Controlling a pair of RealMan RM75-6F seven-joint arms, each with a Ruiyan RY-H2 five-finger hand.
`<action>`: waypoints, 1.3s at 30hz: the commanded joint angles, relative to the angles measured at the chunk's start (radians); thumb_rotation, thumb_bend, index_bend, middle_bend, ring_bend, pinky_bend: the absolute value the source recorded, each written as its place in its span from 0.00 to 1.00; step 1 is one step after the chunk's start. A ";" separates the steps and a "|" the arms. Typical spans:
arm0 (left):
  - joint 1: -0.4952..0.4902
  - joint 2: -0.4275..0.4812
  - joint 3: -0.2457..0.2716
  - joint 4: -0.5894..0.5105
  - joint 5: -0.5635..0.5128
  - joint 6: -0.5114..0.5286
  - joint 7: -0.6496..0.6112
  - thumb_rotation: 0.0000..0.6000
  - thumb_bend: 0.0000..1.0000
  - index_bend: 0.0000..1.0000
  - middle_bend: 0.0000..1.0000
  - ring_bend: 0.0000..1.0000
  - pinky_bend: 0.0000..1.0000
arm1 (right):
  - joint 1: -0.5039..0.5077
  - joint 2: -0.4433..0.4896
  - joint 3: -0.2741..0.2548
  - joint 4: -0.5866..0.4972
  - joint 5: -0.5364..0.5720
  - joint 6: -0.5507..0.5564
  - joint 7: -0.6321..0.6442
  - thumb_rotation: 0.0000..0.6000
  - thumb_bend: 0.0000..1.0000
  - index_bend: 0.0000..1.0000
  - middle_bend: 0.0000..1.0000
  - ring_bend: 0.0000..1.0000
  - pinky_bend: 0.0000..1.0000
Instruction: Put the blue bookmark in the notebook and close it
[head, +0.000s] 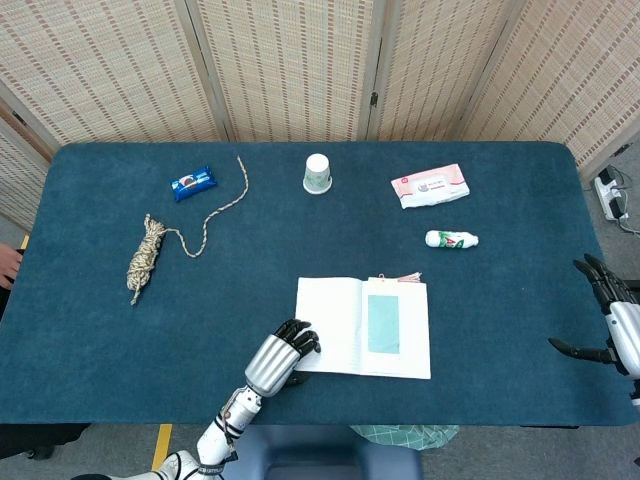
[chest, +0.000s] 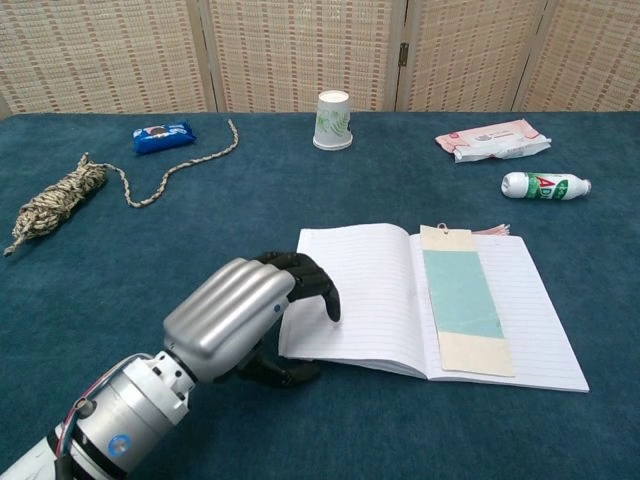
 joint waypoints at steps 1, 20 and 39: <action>-0.007 -0.019 -0.011 0.032 -0.006 0.027 -0.027 1.00 0.28 0.47 0.39 0.24 0.25 | 0.000 -0.001 0.001 0.001 0.001 -0.002 0.000 1.00 0.00 0.00 0.00 0.00 0.07; -0.077 -0.053 -0.085 0.059 -0.034 0.127 -0.096 1.00 0.28 0.46 0.39 0.23 0.25 | -0.005 0.009 -0.008 -0.010 -0.028 -0.009 0.019 1.00 0.00 0.00 0.00 0.00 0.07; -0.143 -0.068 -0.004 -0.137 0.048 0.130 -0.002 1.00 0.27 0.45 0.38 0.22 0.24 | -0.034 0.057 -0.032 -0.046 -0.100 0.044 0.089 1.00 0.00 0.00 0.00 0.00 0.07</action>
